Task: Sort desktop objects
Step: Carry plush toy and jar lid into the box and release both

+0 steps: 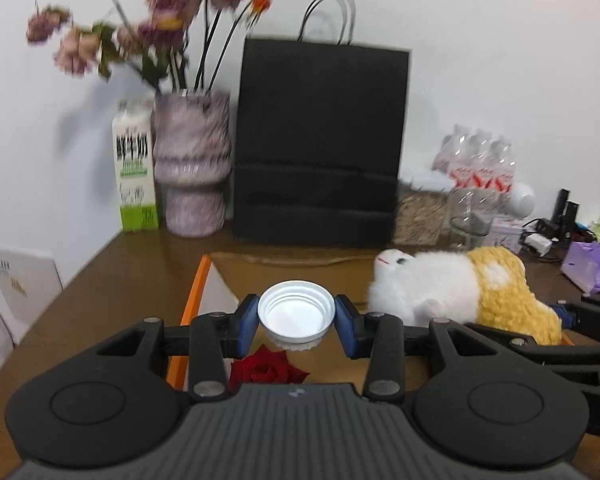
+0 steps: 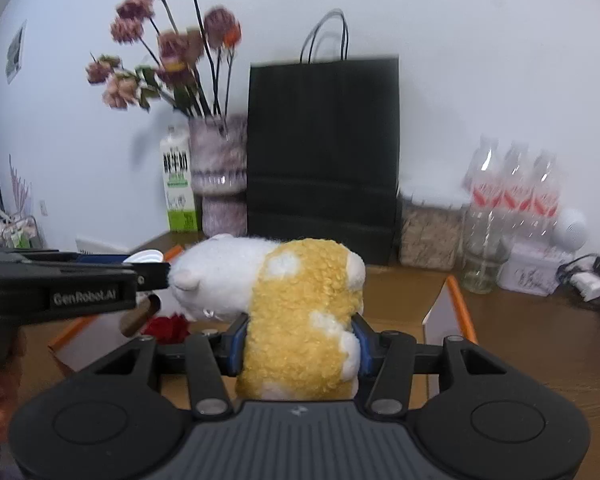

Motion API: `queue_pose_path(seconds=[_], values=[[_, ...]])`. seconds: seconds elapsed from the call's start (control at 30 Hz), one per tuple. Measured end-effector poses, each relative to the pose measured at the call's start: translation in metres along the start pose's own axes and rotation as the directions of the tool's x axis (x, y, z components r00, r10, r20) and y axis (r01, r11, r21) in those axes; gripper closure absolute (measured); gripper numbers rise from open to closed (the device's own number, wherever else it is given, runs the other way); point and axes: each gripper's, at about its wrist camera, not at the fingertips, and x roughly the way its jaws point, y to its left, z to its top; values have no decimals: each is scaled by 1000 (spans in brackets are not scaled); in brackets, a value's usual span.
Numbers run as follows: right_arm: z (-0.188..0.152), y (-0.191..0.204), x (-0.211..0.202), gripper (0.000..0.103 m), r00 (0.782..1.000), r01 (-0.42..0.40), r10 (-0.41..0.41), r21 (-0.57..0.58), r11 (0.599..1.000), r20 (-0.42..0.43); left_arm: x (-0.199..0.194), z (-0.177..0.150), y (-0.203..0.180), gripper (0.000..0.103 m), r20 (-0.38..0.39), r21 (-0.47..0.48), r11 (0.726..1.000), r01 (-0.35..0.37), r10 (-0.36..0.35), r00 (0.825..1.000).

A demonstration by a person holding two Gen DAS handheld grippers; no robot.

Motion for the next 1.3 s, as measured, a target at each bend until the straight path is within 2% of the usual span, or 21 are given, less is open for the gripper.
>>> queue_pose_path(seconds=[0.23, 0.53, 0.63, 0.7, 0.73, 0.77, 0.8, 0.83, 0.9, 0.93, 0.97, 1.3], values=[[-13, -8, 36, 54, 996, -10, 11, 12, 1000, -87, 30, -14, 10, 62, -114, -2, 1000, -10, 10, 993], [-24, -2, 37, 53, 994, 11, -12, -14, 1000, -105, 32, -24, 2, 62, -116, 51, 998, -34, 40, 992], [-24, -1, 37, 52, 994, 13, -15, -18, 1000, -110, 31, -25, 1, 58, -115, 56, 998, -43, 49, 992], [-24, 0, 36, 49, 994, 13, -15, -18, 1000, -113, 30, -24, 0, 43, -107, 58, 997, -48, 54, 993], [-23, 0, 36, 42, 993, 13, -15, -18, 1000, -114, 29, -23, -1, 38, -102, 60, 997, -53, 59, 993], [-22, 0, 35, 37, 993, 15, -16, -16, 1000, -114, 28, -22, -1, 25, -91, 61, 996, -62, 67, 994], [-22, 1, 34, 26, 994, 16, -17, -12, 1000, -109, 26, -22, -1, 11, -82, 61, 996, -68, 73, 994], [-21, 0, 32, 18, 994, 24, -25, -10, 1000, -102, 25, -21, -2, 7, -71, 61, 996, -72, 77, 995], [-19, 1, 29, 11, 995, 50, -51, -12, 999, -87, 22, -19, -2, 0, -50, 55, 995, -82, 85, 995], [-18, 0, 28, 2, 995, 58, -59, -11, 998, -84, 20, -18, -1, 0, -40, 49, 995, -88, 90, 995], [-16, -1, 28, 0, 995, 63, -63, -6, 998, -81, 20, -17, -1, 0, -35, 45, 995, -94, 96, 995], [-13, -3, 24, 0, 995, 65, -64, 5, 998, -80, 20, -17, -1, 0, -41, 46, 993, -107, 109, 993]])
